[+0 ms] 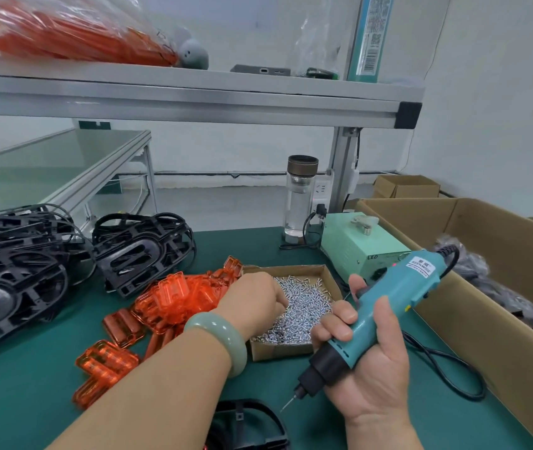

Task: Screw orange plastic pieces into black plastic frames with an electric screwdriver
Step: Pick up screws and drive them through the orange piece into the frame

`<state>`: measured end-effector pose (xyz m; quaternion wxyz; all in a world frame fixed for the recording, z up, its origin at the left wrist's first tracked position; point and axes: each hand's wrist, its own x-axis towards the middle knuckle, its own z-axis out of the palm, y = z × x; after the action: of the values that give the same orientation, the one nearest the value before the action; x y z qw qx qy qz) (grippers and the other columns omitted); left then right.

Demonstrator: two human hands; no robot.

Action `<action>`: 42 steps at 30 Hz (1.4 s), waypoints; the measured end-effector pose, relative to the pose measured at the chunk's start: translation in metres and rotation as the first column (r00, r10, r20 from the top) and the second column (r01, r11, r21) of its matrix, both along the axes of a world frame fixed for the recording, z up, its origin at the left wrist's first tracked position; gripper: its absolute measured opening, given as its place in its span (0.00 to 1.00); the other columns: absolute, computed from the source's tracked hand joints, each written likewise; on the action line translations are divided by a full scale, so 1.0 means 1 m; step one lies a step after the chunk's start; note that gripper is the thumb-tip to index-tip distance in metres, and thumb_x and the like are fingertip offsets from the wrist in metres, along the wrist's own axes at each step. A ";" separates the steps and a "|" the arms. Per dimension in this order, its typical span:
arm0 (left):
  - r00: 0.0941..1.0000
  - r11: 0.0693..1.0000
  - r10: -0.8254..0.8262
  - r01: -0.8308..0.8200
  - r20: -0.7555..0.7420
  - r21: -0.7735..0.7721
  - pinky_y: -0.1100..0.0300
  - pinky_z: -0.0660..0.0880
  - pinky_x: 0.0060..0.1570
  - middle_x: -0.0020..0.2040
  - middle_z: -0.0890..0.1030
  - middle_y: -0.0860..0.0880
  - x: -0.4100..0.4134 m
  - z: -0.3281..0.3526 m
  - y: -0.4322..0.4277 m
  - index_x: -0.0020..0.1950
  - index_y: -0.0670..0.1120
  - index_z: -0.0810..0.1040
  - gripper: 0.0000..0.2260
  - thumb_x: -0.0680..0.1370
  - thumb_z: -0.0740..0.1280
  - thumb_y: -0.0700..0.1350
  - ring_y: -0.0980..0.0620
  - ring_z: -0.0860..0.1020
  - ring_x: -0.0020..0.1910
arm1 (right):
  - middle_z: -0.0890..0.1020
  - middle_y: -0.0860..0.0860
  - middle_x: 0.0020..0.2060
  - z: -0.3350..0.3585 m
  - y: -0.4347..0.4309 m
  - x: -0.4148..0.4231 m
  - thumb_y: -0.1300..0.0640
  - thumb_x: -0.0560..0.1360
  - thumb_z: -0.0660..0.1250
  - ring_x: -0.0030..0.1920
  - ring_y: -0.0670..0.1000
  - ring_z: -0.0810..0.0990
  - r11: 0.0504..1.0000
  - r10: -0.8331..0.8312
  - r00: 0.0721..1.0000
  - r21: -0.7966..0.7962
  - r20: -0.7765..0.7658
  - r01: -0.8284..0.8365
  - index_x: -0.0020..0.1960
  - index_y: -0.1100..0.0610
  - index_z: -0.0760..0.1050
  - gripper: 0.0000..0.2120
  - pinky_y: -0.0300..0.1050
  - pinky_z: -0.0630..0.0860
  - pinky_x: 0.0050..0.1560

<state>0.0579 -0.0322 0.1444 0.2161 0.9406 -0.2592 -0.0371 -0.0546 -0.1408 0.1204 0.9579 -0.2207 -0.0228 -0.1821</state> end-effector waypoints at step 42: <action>0.894 0.647 0.379 -0.441 -0.240 -0.622 0.76 0.70 0.33 0.31 0.82 0.55 -0.128 -0.017 0.156 0.38 0.52 0.83 0.08 0.72 0.73 0.39 0.63 0.76 0.29 | 0.73 0.45 0.30 0.020 0.047 -0.008 0.48 0.72 0.65 0.29 0.45 0.72 0.992 0.004 1.000 -0.128 -0.005 -0.004 0.50 0.51 0.76 0.10 0.40 0.72 0.40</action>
<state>-0.0705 0.1238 0.1277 0.5486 0.8331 -0.0259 0.0657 -0.0630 -0.0940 0.1408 0.9422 -0.2819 -0.0328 -0.1779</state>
